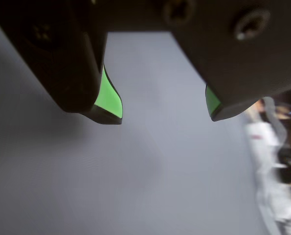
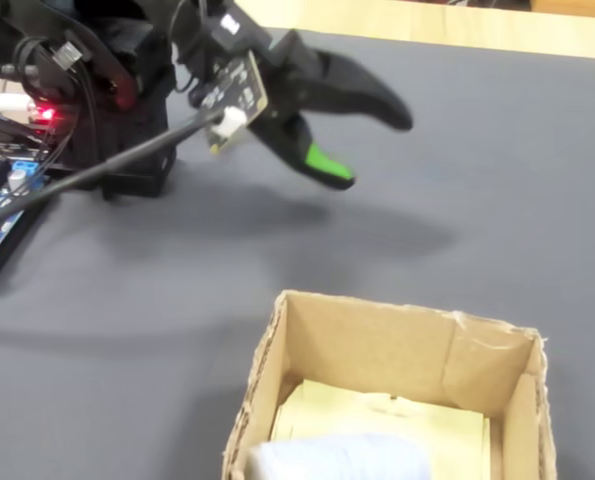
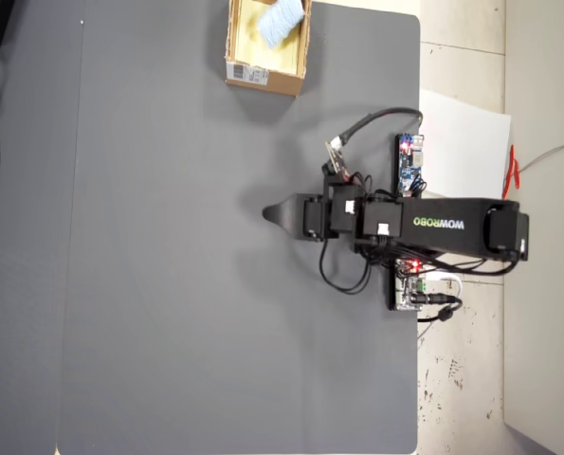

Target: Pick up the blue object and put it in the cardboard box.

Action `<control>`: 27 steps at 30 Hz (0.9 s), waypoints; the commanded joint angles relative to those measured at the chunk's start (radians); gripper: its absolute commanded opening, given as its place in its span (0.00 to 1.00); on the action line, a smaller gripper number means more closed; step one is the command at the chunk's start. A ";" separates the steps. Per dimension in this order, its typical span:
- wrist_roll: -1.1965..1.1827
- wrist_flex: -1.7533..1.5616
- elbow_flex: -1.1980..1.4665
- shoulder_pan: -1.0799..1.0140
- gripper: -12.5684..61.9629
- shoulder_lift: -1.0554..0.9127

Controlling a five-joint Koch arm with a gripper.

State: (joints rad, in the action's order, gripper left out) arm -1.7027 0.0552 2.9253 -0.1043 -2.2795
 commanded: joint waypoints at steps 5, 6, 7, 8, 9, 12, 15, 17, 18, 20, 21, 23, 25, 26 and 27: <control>-0.028 -0.097 0.058 0.009 0.62 -0.089; -0.029 -0.107 0.081 0.009 0.62 -0.089; -0.029 -0.109 0.097 0.011 0.62 -0.089; -0.029 -0.109 0.112 0.011 0.62 -0.089; -0.029 -0.109 0.127 0.011 0.62 -0.089; -0.031 -0.107 0.169 0.012 0.62 -0.089; -0.029 -0.077 0.193 0.014 0.62 -0.091; -0.026 -0.074 0.193 0.014 0.62 -0.091; -0.026 -0.074 0.193 0.014 0.62 -0.091; -0.026 -0.077 0.193 0.017 0.62 -0.091; -0.026 -0.080 0.193 0.015 0.62 -0.091; -0.026 -0.081 0.193 0.014 0.62 -0.091; -0.026 -0.081 0.193 0.014 0.62 -0.091; -0.026 -0.081 0.193 0.014 0.62 -0.089; -0.025 -0.081 0.193 0.014 0.62 -0.089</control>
State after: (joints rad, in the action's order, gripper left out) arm -1.7089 -0.0644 3.0802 -0.0905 -2.2810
